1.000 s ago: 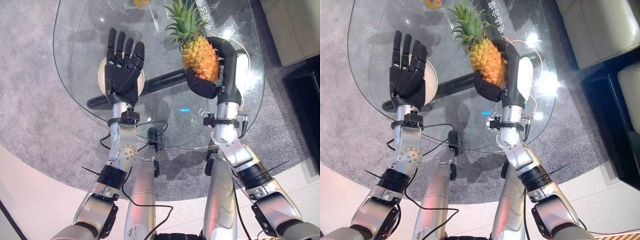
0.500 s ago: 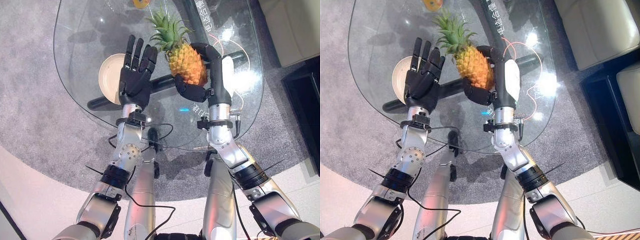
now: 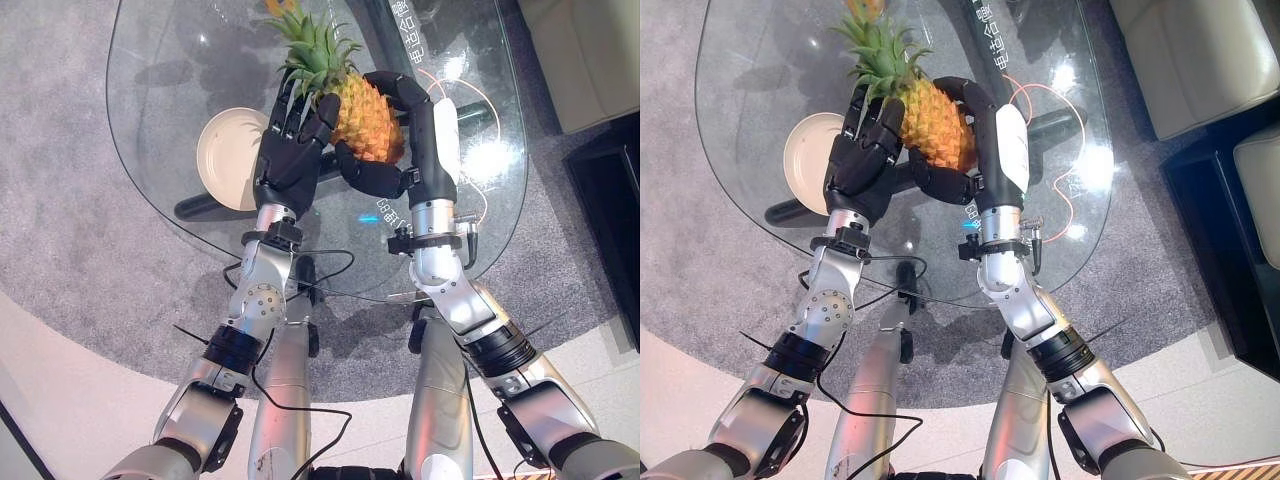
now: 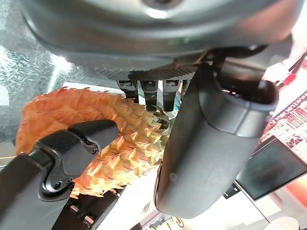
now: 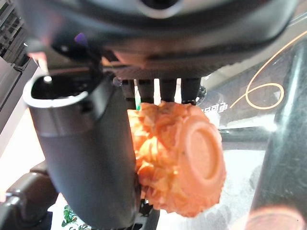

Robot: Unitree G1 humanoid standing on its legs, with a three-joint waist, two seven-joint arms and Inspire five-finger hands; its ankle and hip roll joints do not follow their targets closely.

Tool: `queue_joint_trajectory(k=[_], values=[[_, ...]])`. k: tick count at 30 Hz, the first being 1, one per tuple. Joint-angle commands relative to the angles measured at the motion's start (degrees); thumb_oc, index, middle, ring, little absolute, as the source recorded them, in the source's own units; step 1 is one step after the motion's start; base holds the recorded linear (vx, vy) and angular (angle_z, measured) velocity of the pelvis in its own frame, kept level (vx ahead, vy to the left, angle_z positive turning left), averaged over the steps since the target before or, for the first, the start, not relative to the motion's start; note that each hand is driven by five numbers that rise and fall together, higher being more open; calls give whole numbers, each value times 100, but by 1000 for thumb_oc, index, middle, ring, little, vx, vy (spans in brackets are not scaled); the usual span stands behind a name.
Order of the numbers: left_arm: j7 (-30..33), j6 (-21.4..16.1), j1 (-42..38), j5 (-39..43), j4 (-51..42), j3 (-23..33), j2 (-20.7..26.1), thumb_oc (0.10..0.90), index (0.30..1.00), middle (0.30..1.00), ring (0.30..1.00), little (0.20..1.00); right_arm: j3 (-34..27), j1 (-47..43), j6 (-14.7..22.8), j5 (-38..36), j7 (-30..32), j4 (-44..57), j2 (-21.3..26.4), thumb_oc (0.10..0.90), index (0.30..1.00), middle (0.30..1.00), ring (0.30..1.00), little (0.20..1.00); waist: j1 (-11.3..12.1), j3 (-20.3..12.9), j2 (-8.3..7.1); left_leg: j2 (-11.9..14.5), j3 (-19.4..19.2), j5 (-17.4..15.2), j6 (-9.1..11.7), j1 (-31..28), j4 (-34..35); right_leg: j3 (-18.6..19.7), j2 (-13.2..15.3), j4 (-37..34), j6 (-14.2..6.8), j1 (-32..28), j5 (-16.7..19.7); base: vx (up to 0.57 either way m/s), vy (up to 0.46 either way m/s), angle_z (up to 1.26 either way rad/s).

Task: Pick up the fruit to the plate

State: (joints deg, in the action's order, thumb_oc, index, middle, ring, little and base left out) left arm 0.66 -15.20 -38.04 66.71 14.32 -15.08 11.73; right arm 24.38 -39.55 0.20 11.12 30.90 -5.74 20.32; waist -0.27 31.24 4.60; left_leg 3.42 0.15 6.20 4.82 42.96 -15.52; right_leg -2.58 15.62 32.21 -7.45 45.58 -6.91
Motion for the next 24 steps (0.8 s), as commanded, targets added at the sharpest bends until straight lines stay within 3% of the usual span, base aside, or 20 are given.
queue_joint_trajectory(k=[1, 15, 24], values=[[-456, -227, -690, -153, -679, -201, -119, 800, 900, 900, 900, 900, 127, -914, 510, 298, -198, 1181, -285, 100, 300, 300, 300, 200, 51, -144, 28, -3, -212, -464, -282, -212, -287, -118, 120, -999, 18, -242, 953, 0, 0, 0], [-363, -732, -593, 41, -784, -28, -209, 800, 900, 900, 900, 900, 323, -896, 382, 398, -352, 1147, -256, 100, 300, 300, 300, 200, 110, -144, 47, -24, -167, -459, -262, -181, -309, -140, 152, -974, 31, -231, 926, 0, 0, 0], [-229, -739, -579, -50, -848, 66, -163, 800, 900, 900, 900, 900, 334, -892, 438, 452, -590, 1192, -146, 100, 300, 300, 300, 200, 128, -144, 61, -44, -150, -470, -259, -164, -346, -143, 172, -931, 31, -207, 917, 0, 0, 0]])
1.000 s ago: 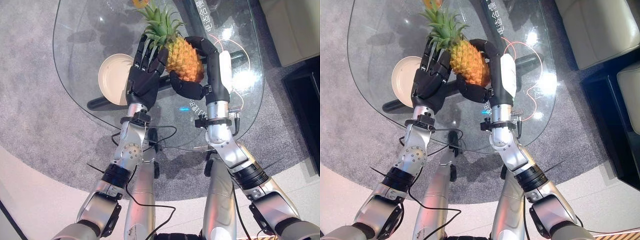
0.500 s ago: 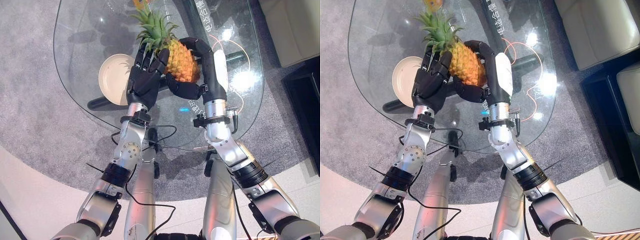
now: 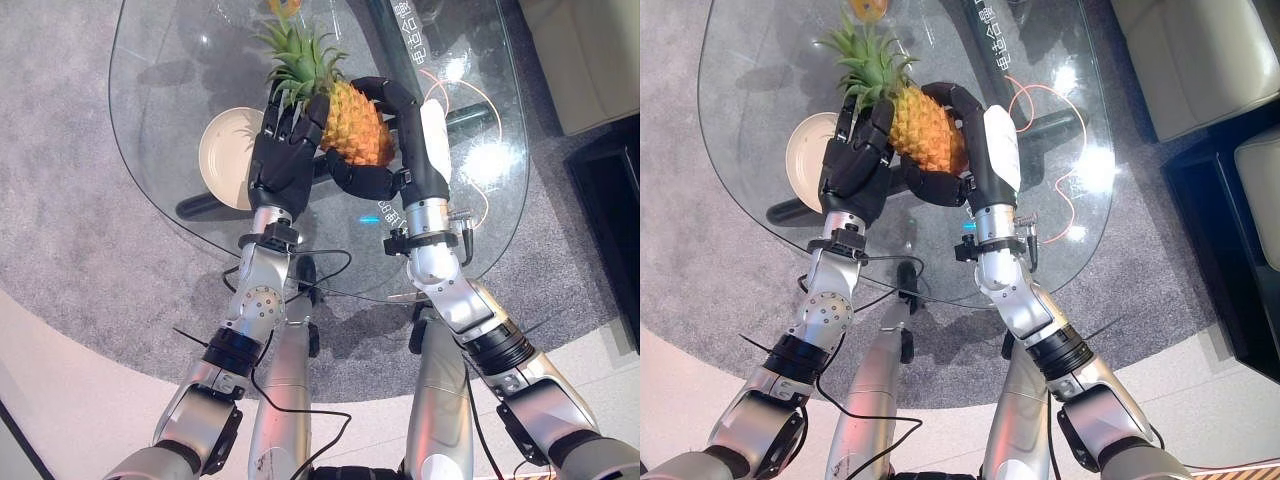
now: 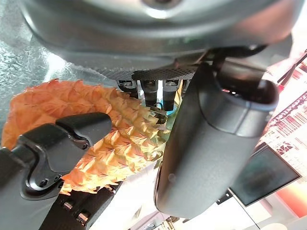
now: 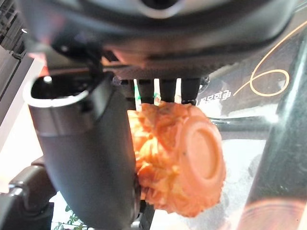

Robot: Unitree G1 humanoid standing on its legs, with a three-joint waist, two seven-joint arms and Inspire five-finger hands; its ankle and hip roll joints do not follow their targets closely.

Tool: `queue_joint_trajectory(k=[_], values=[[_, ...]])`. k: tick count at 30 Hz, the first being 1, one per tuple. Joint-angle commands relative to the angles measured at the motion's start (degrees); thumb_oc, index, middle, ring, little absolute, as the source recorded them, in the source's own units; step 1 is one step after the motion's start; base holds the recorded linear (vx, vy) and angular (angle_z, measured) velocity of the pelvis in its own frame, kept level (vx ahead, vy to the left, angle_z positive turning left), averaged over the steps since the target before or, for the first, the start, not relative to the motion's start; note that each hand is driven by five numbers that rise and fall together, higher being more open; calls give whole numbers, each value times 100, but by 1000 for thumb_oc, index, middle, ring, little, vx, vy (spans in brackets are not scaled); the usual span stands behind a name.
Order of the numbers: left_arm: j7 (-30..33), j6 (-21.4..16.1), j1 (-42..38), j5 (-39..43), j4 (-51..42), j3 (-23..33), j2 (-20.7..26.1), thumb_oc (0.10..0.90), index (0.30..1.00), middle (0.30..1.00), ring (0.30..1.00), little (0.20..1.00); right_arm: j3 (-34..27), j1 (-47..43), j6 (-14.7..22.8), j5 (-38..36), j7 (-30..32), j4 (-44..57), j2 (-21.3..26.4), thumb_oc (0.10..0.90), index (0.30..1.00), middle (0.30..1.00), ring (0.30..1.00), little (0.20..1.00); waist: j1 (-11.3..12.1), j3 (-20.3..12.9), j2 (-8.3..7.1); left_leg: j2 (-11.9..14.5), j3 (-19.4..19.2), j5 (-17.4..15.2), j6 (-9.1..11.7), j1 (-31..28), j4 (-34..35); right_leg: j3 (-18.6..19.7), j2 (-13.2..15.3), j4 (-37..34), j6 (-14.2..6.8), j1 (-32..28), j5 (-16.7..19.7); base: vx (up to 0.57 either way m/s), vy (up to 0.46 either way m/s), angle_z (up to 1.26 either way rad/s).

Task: Pick up the fruit to the plate

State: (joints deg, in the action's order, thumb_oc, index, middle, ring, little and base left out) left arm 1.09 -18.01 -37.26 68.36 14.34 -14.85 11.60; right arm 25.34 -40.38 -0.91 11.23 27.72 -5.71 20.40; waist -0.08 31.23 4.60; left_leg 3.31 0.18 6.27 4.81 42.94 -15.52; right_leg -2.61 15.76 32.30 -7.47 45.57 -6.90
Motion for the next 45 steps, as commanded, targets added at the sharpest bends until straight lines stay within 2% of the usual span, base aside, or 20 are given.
queue_joint_trajectory(k=[1, 12, 22, 27, 28, 29, 30, 45], values=[[-268, -450, -669, -218, -837, 41, -134, 800, 900, 900, 900, 900, 252, -820, 574, 467, -348, 1192, -139, 100, 300, 300, 300, 200, 113, -144, 62, -37, -151, -481, -257, -150, -359, -143, 162, -931, 33, -199, 916, 0, 0, 0], [-58, -525, -612, -456, -789, 75, -36, 800, 900, 900, 900, 900, 397, -879, 657, 536, -730, 1266, 6, 100, 300, 300, 300, 200, 153, -144, 50, -40, -116, -482, -254, -132, -386, -164, 167, -908, 17, -200, 905, 0, 0, 0], [423, -950, -592, -686, -825, 145, -38, 800, 900, 900, 900, 900, 442, -939, 714, 529, -837, 1252, 57, 100, 300, 300, 300, 200, 187, -144, 40, -58, -78, -470, -247, -115, -385, -180, 169, -918, 12, -200, 909, 0, 0, 0], [687, -1407, -583, -776, -889, 231, -97, 800, 900, 900, 900, 900, 460, -961, 747, 611, -900, 1241, 25, 100, 300, 300, 300, 200, 212, -144, 15, -77, -49, -478, -247, -95, -397, -198, 163, -918, 11, -197, 904, 0, 0, 0], [738, -1505, -585, -861, -903, 254, -125, 421, 575, 575, 575, 521, 465, -969, 748, 616, -898, 1233, 16, 100, 300, 300, 300, 200, 215, -144, 8, -79, -45, -479, -244, -92, -396, -204, 161, -922, 13, -200, 902, 0, 0, 0], [778, -1579, -588, -913, -925, 257, -134, 339, 505, 505, 505, 439, 472, -971, 753, 617, -884, 1220, 14, 100, 300, 300, 300, 200, 219, -144, 5, -79, -39, -483, -244, -90, -401, -205, 161, -916, 12, -199, 900, 0, 0, 0], [783, -1607, -592, -955, -959, 276, -138, 100, 300, 300, 300, 200, 474, -984, 739, 602, -879, 1217, 14, 100, 300, 300, 300, 200, 226, -144, 0, -80, -34, -483, -237, -87, -405, -208, 161, -915, 12, -204, 896, 0, 0, 0], [1065, -1809, -648, -1446, -1024, 317, -189, 100, 300, 300, 300, 200, 398, -940, 745, 639, -754, 1191, -81, 100, 300, 300, 300, 200, 221, -144, -28, -81, -12, -486, -243, -77, -414, -193, 136, -887, 15, -186, 897, 0, 0, 0]])
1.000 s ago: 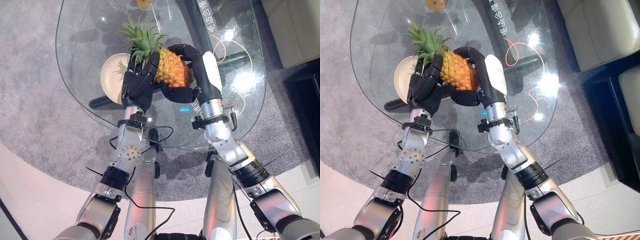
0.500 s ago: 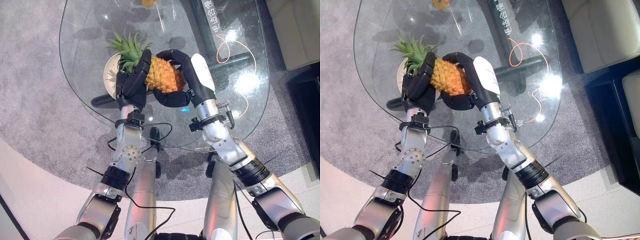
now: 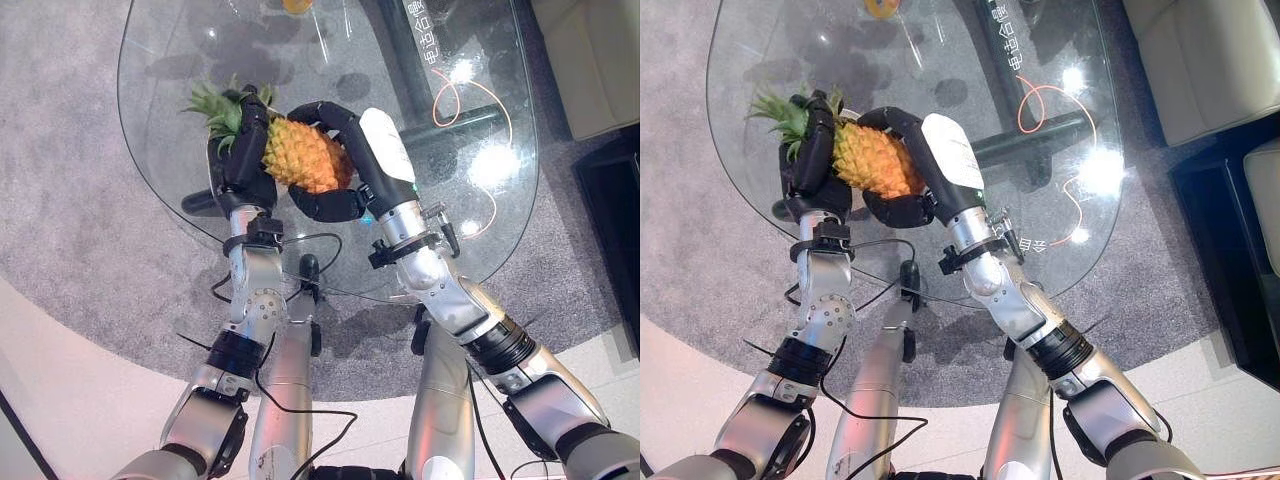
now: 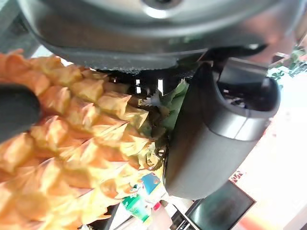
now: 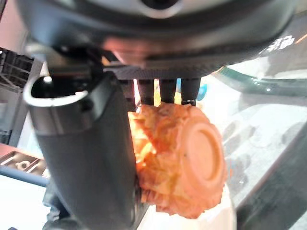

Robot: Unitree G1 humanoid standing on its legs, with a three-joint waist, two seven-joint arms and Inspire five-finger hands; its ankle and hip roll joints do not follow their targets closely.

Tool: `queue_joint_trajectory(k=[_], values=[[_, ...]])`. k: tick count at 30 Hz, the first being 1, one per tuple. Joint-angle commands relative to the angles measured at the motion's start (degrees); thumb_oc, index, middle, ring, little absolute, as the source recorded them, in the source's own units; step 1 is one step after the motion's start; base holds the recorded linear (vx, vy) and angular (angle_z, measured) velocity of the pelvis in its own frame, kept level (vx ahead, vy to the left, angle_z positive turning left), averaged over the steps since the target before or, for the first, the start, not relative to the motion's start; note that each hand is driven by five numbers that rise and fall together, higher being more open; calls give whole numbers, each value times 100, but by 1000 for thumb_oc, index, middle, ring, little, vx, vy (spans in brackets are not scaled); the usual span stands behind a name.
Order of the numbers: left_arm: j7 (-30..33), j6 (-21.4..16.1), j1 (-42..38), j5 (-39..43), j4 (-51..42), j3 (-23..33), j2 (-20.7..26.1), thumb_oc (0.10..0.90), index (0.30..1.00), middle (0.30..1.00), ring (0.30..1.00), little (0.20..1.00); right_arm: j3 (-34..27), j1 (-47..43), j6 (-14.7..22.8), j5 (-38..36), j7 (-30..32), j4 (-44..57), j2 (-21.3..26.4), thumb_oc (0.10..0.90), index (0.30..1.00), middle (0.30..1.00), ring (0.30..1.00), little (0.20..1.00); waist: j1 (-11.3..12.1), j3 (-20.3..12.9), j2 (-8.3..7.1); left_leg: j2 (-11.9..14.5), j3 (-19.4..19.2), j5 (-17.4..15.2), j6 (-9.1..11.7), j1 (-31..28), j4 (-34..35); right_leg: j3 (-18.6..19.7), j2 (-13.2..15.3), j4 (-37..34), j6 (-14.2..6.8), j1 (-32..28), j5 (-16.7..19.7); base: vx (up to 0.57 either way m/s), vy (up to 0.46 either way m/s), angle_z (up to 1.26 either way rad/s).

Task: Pick up the fruit to the plate

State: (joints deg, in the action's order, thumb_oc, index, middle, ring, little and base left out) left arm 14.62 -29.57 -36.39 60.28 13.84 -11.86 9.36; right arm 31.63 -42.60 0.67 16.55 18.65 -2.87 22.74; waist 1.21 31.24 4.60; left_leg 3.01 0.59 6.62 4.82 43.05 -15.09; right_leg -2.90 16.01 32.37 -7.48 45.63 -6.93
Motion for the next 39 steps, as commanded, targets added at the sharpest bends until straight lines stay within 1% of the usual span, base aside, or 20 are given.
queue_joint_trajectory(k=[1, 10, 11, 12, 18, 25, 36, 39], values=[[-294, -654, -734, -645, -978, 24, 31, 100, 300, 300, 300, 200, -234, -720, 583, 110, 159, 909, -317, 100, 300, 300, 300, 200, 91, -144, -27, -53, -54, -520, -244, -91, -451, -164, 112, -898, 15, -193, 898, 0, 0, 0], [-181, -675, -743, -786, -1033, 35, 13, 100, 300, 300, 300, 200, -281, -705, 544, 58, 281, 936, -314, 100, 300, 300, 300, 200, 77, -144, -21, -43, -66, -514, -240, -93, -451, -146, 106, -885, 19, -181, 898, 0, 0, 0], [-155, -682, -738, -797, -1043, 36, 13, 100, 300, 300, 300, 200, -292, -687, 544, 25, 330, 936, -316, 347, 512, 512, 512, 447, 74, -144, -19, -43, -67, -514, -240, -87, -456, -143, 103, -881, 21, -174, 899, 0, 0, 0], [-152, -684, -737, -787, -1046, 36, 20, 100, 300, 300, 300, 200, -301, -672, 542, 9, 357, 934, -320, 800, 900, 900, 900, 900, 72, -144, -19, -45, -67, -515, -240, -87, -458, -141, 103, -878, 21, -171, 899, 0, 0, 0], [-123, -729, -718, -826, -1042, 55, 8, 100, 300, 300, 300, 200, -346, -618, 572, -26, 456, 930, -365, 800, 900, 900, 900, 900, 66, -144, -13, -37, -72, -513, -239, -93, -444, -136, 105, -887, 23, -175, 894, 0, 0, 0], [51, -856, -693, -950, -1022, 93, -23, 100, 300, 300, 300, 200, -369, -585, 552, 5, 493, 945, -409, 800, 900, 900, 900, 900, 60, -144, 2, -36, -76, -511, -232, -123, -441, -119, 106, -879, 30, -197, 881, 0, 0, 0], [930, -1075, -713, -1558, -1022, 196, -9, 100, 300, 300, 300, 200, -362, -599, 522, -2, 565, 955, -393, 800, 900, 900, 900, 900, 72, -144, 3, -39, -51, -493, -221, -144, -409, -127, 95, -875, 38, -215, 859, 0, 0, 0], [1396, -1142, -715, -1946, -1033, 250, -7, 100, 300, 300, 300, 200, -367, -617, 501, 20, 568, 944, -413, 800, 900, 900, 900, 900, 83, -144, 5, -34, -48, -486, -217, -138, -408, -125, 90, -860, 42, -207, 852, 0, 0, 0]])
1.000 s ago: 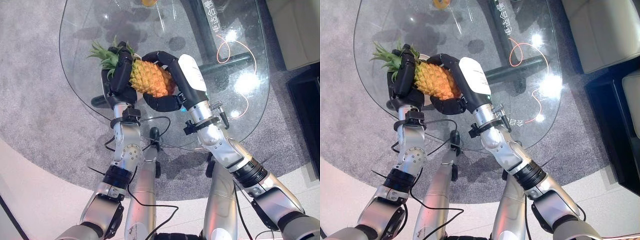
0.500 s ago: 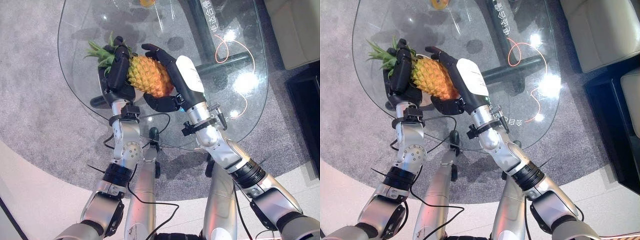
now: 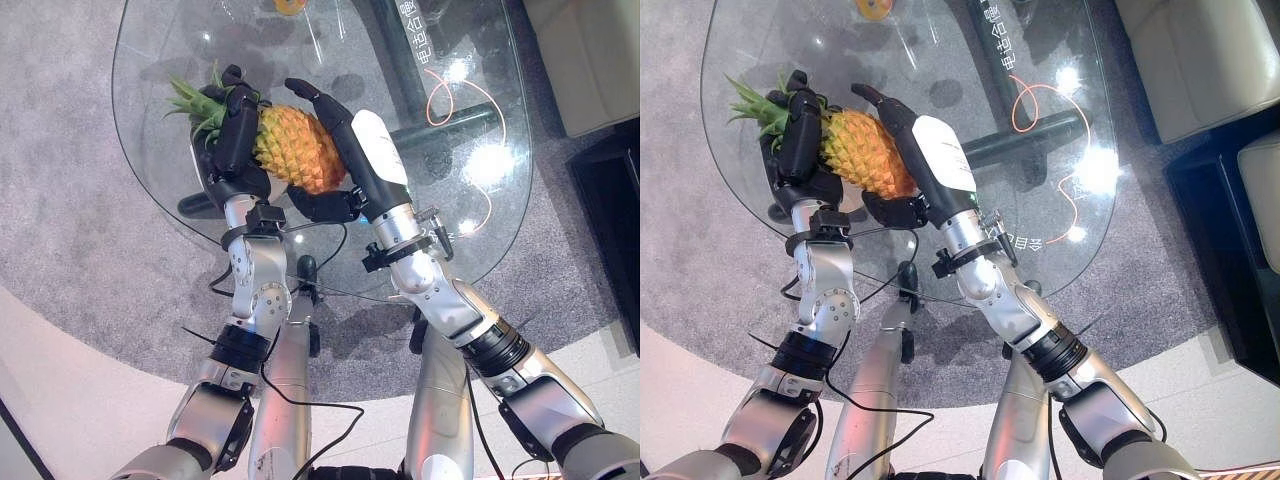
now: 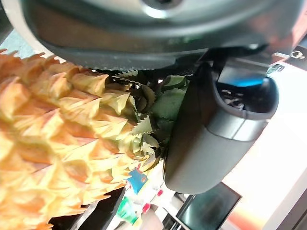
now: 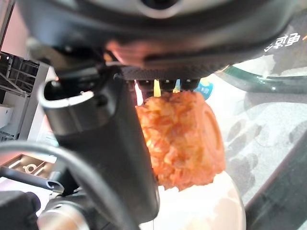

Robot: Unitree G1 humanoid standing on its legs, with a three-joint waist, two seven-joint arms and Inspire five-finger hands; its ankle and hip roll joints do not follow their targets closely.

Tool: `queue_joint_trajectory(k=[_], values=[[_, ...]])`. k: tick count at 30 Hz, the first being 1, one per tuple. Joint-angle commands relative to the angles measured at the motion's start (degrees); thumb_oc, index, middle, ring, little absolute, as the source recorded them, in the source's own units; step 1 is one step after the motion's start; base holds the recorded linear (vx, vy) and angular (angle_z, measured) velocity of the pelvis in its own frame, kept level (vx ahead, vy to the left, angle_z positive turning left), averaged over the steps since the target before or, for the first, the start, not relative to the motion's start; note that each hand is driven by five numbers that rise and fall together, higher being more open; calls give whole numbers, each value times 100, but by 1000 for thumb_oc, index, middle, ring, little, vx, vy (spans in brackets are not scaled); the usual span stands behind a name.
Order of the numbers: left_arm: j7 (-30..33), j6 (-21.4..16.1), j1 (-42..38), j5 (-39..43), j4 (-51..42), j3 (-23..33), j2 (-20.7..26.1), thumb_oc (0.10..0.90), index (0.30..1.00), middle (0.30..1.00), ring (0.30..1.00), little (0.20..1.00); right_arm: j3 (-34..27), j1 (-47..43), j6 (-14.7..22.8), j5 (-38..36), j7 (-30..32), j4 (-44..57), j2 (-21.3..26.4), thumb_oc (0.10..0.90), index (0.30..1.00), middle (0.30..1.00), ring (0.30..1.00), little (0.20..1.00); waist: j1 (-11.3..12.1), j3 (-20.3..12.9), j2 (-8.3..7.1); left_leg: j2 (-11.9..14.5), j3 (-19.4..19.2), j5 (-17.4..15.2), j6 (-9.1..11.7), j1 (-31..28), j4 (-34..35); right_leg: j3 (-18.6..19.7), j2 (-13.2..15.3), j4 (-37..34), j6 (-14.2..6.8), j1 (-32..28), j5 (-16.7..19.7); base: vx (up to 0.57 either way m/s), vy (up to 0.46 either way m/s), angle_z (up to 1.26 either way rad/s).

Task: Pick up the fruit to the plate

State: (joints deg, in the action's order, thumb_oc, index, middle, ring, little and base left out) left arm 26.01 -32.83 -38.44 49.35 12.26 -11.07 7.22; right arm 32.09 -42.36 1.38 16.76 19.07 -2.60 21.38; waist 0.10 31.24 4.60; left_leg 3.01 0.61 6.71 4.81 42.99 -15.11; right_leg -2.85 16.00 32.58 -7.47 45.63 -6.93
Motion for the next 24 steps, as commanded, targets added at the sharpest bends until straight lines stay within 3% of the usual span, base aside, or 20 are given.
queue_joint_trajectory(k=[1, 9, 24], values=[[372, -819, -511, -960, -874, 183, 203, 100, 300, 300, 300, 200, -411, -645, 437, -6, 540, 907, -274, 800, 900, 900, 900, 900, 196, -144, 5, -34, -50, -493, -213, -137, -405, -132, 91, -880, 41, -212, 849, 0, 0, 0], [1688, -823, -590, -1749, -830, 318, 287, 100, 300, 300, 300, 200, -433, -699, 418, -17, 641, 896, -252, 800, 900, 900, 900, 900, 214, -144, 3, -43, -30, -454, -191, -135, -355, -145, 79, -916, 39, -223, 853, 0, 0, 0], [2605, -1008, -577, -2215, -882, 476, 279, 100, 300, 300, 300, 200, -452, -653, 368, 31, 660, 916, -275, 800, 900, 900, 900, 900, 230, -144, -6, -30, -28, -424, -163, -157, -291, -172, 84, -976, 31, -262, 855, 0, 0, 0]])
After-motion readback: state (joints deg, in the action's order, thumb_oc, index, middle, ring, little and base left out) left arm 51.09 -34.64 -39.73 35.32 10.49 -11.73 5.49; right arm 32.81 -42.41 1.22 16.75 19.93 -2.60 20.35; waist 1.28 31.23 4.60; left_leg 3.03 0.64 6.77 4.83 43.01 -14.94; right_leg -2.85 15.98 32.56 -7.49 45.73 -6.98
